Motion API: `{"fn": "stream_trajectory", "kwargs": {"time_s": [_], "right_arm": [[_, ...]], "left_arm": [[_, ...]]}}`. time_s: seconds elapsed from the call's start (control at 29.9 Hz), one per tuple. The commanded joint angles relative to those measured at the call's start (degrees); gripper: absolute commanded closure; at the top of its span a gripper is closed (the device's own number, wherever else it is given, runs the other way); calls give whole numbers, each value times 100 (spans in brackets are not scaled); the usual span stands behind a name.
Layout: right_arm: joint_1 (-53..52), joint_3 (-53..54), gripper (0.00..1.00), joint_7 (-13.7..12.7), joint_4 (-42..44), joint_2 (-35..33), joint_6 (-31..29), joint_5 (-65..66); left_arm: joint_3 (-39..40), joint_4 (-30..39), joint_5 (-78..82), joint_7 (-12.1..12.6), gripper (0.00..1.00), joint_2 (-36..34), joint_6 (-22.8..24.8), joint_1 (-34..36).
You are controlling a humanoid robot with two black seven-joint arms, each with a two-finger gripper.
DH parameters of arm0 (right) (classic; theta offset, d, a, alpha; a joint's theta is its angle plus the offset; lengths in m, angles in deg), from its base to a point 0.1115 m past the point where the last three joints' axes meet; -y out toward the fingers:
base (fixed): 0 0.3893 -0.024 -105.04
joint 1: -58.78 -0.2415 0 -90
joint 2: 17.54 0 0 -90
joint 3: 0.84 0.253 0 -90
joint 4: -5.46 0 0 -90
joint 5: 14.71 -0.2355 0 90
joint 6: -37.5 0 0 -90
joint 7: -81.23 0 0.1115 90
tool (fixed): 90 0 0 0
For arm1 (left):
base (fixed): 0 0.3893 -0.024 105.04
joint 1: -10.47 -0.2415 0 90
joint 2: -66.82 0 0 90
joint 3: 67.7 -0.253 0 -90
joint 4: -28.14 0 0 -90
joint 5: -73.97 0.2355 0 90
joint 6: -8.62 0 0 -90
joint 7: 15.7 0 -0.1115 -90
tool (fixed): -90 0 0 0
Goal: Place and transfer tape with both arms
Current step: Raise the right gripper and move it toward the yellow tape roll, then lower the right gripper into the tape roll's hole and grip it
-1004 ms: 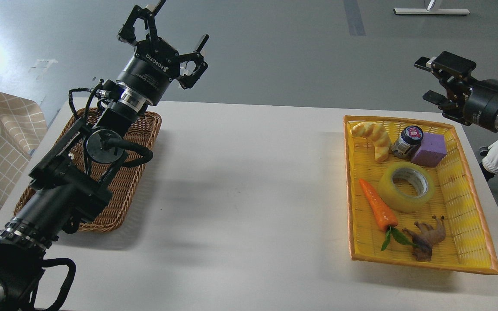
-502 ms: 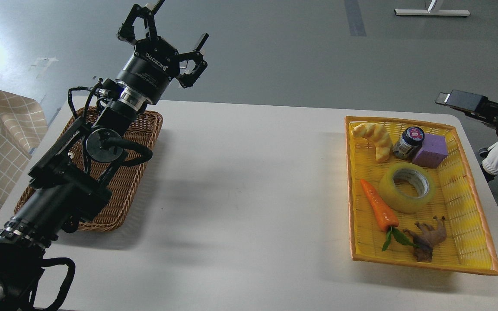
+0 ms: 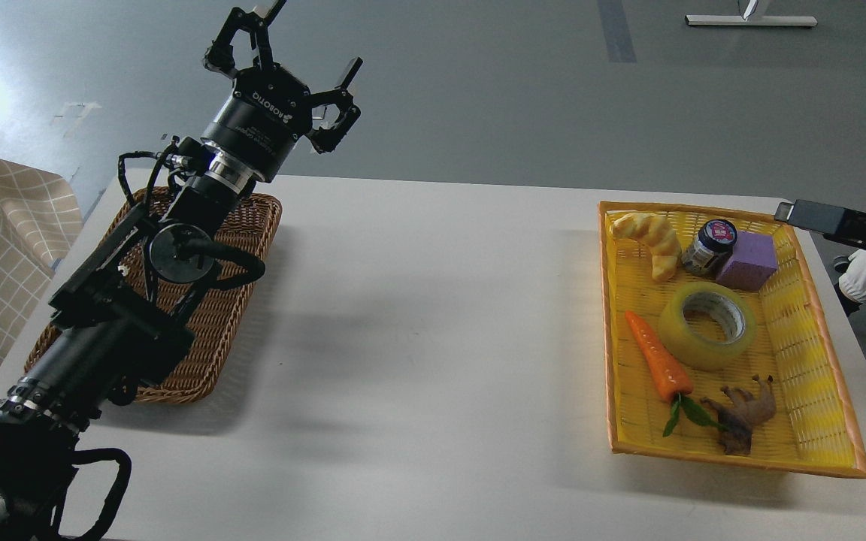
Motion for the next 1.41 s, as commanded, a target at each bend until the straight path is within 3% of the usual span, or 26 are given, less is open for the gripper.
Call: {"fn": "stream_trajectory", "kwargs": {"time_s": [0.0, 0.9, 1.37], "right_arm": [[8, 10, 1, 0, -10, -21, -1, 229], [483, 1, 2, 0, -740, -21, -1, 1389], [826, -8, 2, 0, -495, 330, 30, 2286]], "left_arm": [[0, 0, 0, 0, 2, -6, 0, 12], [18, 0, 0, 0, 2, -14, 0, 12], [53, 0, 0, -9, 2, -14, 0, -5]]}}
